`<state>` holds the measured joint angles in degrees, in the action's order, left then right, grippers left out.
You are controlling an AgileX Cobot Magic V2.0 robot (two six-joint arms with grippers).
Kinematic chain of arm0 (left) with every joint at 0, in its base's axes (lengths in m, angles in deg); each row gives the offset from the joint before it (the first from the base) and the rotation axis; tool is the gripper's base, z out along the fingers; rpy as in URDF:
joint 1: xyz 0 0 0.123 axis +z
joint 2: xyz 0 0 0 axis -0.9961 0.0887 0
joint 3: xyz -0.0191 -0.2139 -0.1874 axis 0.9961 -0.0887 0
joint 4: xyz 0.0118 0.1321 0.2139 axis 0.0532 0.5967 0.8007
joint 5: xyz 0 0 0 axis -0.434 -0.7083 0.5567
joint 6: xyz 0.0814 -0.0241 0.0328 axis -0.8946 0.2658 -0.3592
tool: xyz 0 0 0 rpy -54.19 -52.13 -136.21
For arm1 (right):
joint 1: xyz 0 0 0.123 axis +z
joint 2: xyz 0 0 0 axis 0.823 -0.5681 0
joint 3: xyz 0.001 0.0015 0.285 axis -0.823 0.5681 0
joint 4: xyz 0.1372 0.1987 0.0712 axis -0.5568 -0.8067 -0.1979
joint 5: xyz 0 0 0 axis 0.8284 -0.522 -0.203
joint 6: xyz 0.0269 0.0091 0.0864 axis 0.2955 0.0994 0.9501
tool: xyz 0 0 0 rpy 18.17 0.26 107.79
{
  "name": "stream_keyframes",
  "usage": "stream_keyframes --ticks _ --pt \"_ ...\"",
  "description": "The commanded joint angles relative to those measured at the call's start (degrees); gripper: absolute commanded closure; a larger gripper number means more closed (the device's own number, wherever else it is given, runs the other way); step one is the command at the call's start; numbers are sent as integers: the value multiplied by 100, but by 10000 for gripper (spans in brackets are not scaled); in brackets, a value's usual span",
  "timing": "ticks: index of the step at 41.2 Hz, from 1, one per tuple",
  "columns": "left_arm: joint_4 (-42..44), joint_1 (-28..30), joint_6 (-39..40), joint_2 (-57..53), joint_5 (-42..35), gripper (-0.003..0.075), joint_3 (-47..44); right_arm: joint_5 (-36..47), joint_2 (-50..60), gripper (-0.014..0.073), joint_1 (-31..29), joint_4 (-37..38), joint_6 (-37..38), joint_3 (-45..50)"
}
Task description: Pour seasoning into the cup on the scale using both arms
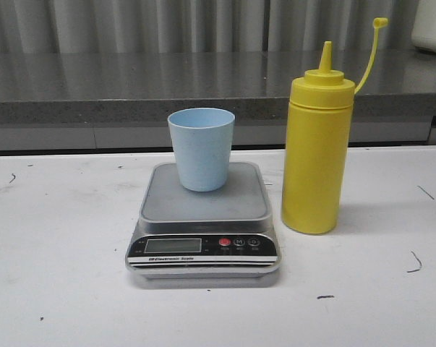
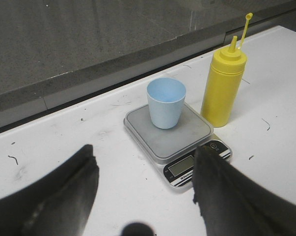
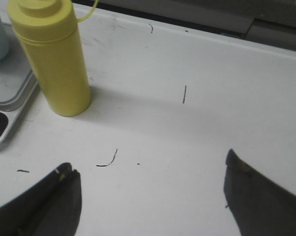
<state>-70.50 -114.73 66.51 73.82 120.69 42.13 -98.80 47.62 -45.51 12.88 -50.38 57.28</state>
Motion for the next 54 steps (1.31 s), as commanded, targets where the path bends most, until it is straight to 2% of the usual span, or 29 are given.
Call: stream_keyframes --ticks 1,10,16,20,25,38,45,54 --pt "-26 12 35 41 -491 301 135 309 -201 -20 143 -199 -67 -300" --pt "-26 12 35 41 -491 301 135 -99 -977 -20 687 -639 -67 -965" --pt "-26 12 35 41 -491 301 135 253 -1610 -20 1065 -651 -67 -992" --pt "-26 12 35 41 -491 301 135 1025 -2012 -20 1247 -662 -67 -761" --pt "-26 12 35 41 -491 301 135 2386 -2386 -20 1418 -679 -67 -333" --pt "-26 12 35 41 -491 301 135 5180 -3262 -20 1442 -768 -55 640" --pt "-26 12 35 41 -491 301 135 6204 -3863 -20 1491 -755 82 791" --pt "-26 12 35 41 -491 301 135 7438 -4721 -20 1538 -597 691 791"
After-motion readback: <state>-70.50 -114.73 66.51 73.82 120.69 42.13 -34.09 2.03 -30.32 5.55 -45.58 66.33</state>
